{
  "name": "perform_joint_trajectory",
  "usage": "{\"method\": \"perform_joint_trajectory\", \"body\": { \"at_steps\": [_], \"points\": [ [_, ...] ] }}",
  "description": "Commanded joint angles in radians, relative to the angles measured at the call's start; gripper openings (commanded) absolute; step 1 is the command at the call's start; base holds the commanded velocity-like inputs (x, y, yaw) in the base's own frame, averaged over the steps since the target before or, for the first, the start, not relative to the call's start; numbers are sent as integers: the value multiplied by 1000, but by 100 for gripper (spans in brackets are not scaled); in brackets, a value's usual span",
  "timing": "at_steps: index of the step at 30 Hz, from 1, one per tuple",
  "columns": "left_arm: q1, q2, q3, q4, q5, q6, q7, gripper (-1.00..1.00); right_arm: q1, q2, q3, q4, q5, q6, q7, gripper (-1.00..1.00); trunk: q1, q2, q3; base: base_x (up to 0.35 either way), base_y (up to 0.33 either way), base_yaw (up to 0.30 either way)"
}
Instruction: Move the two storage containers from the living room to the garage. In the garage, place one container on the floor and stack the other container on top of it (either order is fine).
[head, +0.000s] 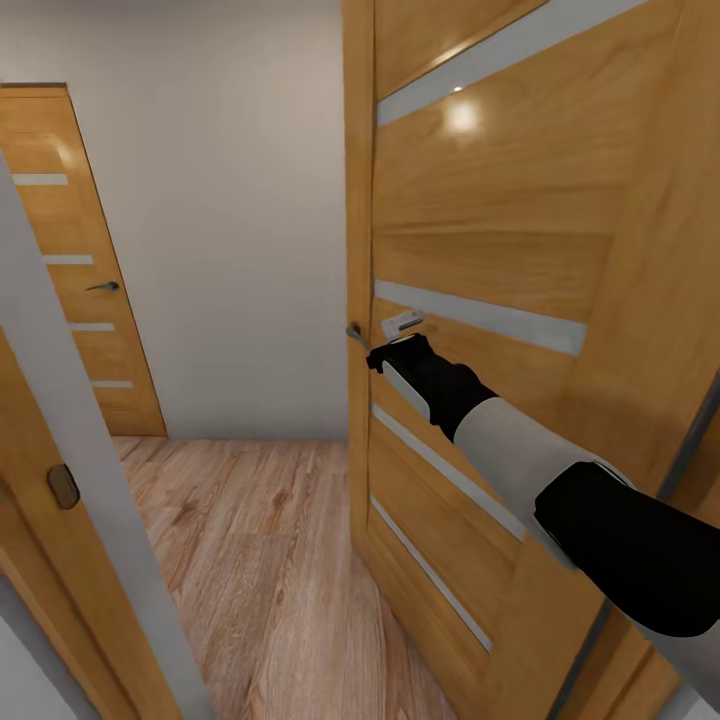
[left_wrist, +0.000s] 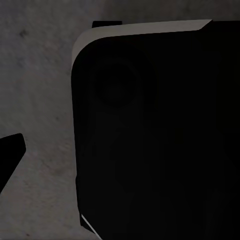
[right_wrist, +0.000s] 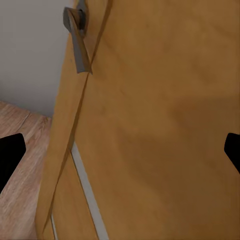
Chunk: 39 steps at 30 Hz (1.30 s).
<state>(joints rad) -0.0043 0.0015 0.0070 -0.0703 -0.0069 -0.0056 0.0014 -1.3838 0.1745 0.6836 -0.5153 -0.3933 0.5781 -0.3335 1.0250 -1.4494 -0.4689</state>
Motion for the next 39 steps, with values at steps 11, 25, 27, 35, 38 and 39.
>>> {"method": "perform_joint_trajectory", "body": {
  "at_steps": [11,25,27,35,38,39],
  "points": [
    [0,-2,1,0,-1,-1,0,100,-1,0,15,69,5,-2,-127,100,0,-1,-1,0,0,0],
    [0,0,1,0,-1,-1,0,100,-1,0,16,130,12,-4,-184,100,0,-1,-1,0,0,0],
    [0,0,1,0,-1,-1,0,100,-1,0,16,143,13,-5,-184,100,0,-1,-1,0,0,0],
    [0,0,1,0,0,-1,0,100,1,0,11,163,12,-9,-183,100,0,-1,-1,0,0,0],
    [0,0,1,0,0,-1,0,100,0,0,8,170,11,-9,-183,100,0,-1,-1,0,0,0],
    [0,0,1,0,0,-1,0,100,-3,0,7,178,10,-9,-183,100,0,-1,-1,0,0,0]
  ]
}}
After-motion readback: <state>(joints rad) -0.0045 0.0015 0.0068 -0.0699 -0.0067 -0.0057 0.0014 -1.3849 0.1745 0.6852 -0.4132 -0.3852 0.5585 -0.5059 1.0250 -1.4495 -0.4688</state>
